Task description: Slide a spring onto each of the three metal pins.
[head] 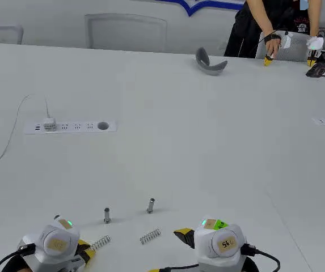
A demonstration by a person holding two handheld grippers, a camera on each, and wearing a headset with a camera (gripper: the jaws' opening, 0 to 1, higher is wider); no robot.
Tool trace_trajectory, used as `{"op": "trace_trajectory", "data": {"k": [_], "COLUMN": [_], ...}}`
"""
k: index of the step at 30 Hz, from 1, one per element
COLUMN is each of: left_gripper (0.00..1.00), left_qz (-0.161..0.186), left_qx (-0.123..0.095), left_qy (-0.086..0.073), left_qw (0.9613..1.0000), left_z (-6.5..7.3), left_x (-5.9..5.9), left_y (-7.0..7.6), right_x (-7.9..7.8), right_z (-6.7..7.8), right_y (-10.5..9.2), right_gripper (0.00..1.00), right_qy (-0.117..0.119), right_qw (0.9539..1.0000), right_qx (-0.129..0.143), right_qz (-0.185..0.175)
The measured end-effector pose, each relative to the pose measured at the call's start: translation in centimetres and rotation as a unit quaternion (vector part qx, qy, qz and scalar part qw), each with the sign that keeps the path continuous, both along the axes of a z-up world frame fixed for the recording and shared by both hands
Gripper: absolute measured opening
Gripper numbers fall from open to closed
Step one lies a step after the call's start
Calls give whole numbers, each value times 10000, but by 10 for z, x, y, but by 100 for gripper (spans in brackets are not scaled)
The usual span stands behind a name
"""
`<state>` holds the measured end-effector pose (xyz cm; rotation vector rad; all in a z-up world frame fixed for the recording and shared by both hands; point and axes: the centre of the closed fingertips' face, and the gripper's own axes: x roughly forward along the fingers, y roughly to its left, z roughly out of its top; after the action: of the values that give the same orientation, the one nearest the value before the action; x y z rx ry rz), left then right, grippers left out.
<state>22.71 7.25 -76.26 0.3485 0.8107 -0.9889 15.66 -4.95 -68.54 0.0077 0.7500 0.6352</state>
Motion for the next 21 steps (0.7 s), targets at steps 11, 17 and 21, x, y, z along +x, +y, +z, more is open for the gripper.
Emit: {"op": "trace_trajectory", "data": {"k": [11, 17, 21], "left_gripper": [10, 11, 11], "left_qz": [-52, -79, -66], "left_qx": [156, 227, 249], "left_qy": [-56, -133, -143], "left_qw": [9998, 9996, 9996], "left_z": [-6, -5, -6], "left_x": [-3, -1, 1], "left_y": [5, 8, 9], "right_x": [-3, -7, -5], "right_z": [2, -2, 0], "right_y": [-2, 1, 2], "right_gripper": [79, 79, 79], "right_qy": [-35, 0, -4], "right_qw": [10000, 10000, 10000], "right_qx": [15, -35, -24], "right_qz": [-61, 28, 34]}}
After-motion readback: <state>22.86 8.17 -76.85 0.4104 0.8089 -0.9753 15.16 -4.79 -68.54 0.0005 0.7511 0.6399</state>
